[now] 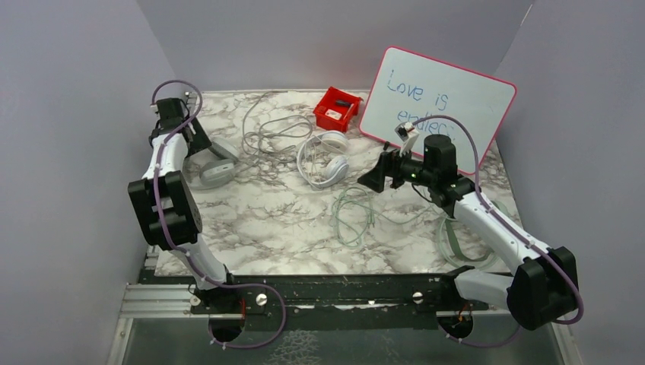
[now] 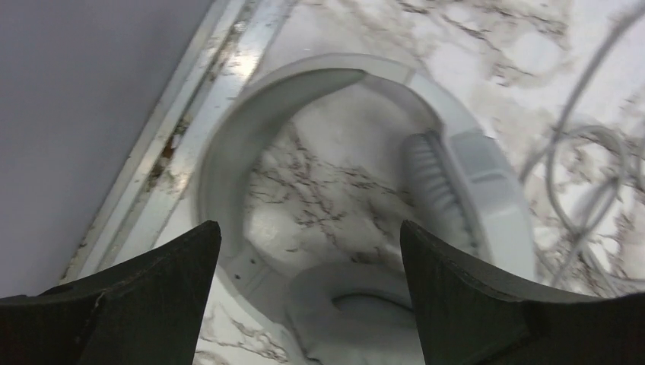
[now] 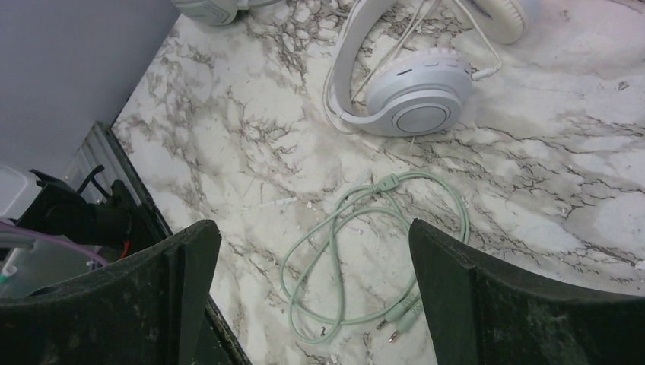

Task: Wrap the headphones
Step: Pick up the headphones from the center of the board.

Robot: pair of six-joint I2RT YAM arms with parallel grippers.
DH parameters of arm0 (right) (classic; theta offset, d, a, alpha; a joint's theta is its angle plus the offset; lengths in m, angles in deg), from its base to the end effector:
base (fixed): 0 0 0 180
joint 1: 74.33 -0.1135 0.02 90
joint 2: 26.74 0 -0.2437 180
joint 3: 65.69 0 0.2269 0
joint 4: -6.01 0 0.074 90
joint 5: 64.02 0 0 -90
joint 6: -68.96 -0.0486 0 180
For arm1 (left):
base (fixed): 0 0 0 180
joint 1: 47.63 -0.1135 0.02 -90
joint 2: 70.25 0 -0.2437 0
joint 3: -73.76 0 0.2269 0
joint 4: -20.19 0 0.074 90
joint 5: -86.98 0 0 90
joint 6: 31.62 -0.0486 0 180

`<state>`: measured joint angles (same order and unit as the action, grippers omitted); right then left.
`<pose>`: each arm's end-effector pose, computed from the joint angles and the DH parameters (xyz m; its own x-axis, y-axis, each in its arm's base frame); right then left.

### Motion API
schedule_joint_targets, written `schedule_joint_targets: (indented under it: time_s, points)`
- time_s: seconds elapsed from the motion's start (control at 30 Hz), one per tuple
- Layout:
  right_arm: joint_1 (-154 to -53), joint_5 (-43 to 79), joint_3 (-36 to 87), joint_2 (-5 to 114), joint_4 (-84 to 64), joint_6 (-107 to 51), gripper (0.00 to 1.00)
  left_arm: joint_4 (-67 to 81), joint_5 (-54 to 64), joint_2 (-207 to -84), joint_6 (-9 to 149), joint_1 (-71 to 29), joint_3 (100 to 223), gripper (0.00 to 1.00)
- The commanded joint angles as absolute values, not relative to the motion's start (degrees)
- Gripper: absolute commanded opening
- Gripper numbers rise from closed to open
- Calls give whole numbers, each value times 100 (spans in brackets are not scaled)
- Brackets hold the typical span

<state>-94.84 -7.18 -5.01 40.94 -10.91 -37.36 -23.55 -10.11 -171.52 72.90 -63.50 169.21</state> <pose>0.2319 0.1151 0.2648 -0.5785 0.0348 -0.8150 -0.6242 0.6243 0.4697 0.3568 0.1077 0.2365 -0.6214 -0.4353 -0.6515 -0.5208 0.8507 -0.0717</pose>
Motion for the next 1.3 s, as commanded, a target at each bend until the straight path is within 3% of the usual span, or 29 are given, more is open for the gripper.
schedule_joint_targets:
  time_s: [0.0, 0.47, 0.6, 0.67, 0.77, 0.97, 1.13, 1.27]
  points:
    - [-9476, -973, -322, 4023, -1346, -3596, 99, -1790, -1640, -16954, 7191, -6790, 16718, 86]
    - [-9690, -1123, -184, 4257, -1303, -3529, 99, -1402, -1907, -18506, 6278, -7098, 16719, 87]
    - [-9726, -1025, -210, 4244, -1317, -3496, 99, -1233, -1877, -18718, 6120, -7107, 16684, 82]
    - [-9739, -999, -212, 4243, -1327, -3478, 99, -1250, -1766, -18779, 6101, -7109, 16685, 73]
    - [-9760, -972, -212, 4241, -1309, -3484, 99, -1257, -1772, -18570, 6184, -7109, 16593, 51]
    - [-9826, -922, -184, 4235, -1322, -3492, 99, -1324, -2517, -17718, 6343, -7109, 16450, 16]
    - [-9923, -710, -227, 4249, -1277, -3365, 99, -1447, -2787, -17223, 6525, -7109, 16424, 0]
    - [-9936, -568, -106, 4415, -1366, -3460, 99, -1640, -2510, -16834, 6669, -7101, 16544, 0]
